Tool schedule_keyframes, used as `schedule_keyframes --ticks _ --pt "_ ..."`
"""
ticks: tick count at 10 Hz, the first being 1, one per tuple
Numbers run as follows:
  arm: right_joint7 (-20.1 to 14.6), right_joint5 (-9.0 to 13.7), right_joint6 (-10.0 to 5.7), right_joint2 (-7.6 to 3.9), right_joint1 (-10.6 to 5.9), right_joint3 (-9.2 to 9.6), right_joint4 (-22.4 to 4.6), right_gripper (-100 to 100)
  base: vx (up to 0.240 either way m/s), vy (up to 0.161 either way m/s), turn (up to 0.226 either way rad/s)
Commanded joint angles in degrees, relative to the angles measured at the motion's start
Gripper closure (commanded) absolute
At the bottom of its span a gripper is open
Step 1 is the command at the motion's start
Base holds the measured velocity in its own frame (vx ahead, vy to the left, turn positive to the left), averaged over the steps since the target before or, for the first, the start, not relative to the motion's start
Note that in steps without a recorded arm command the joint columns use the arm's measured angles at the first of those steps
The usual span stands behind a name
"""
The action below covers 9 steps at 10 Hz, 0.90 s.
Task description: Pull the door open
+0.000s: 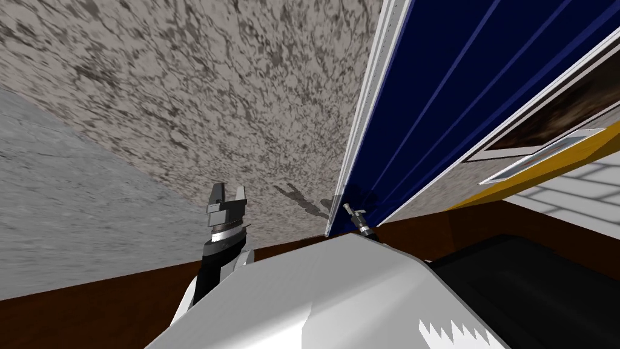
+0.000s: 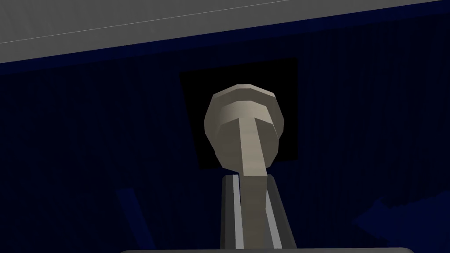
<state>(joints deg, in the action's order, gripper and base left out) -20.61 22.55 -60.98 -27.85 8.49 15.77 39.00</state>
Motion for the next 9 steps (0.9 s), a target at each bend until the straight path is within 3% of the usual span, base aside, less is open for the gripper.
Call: schedule_keyframes --ticks 1,4,9 --pt "-0.02 -0.03 0.01 0.04 0.08 0.06 -0.06 100 -0.029 0.002 0.008" --pt "-0.02 -0.03 0.01 0.04 0.08 0.06 -0.06 100 -0.009 0.0 -0.001" --pt "-1.58 0.42 -4.57 -1.71 2.46 2.33 -1.81 100 -0.169 -0.063 0.165"
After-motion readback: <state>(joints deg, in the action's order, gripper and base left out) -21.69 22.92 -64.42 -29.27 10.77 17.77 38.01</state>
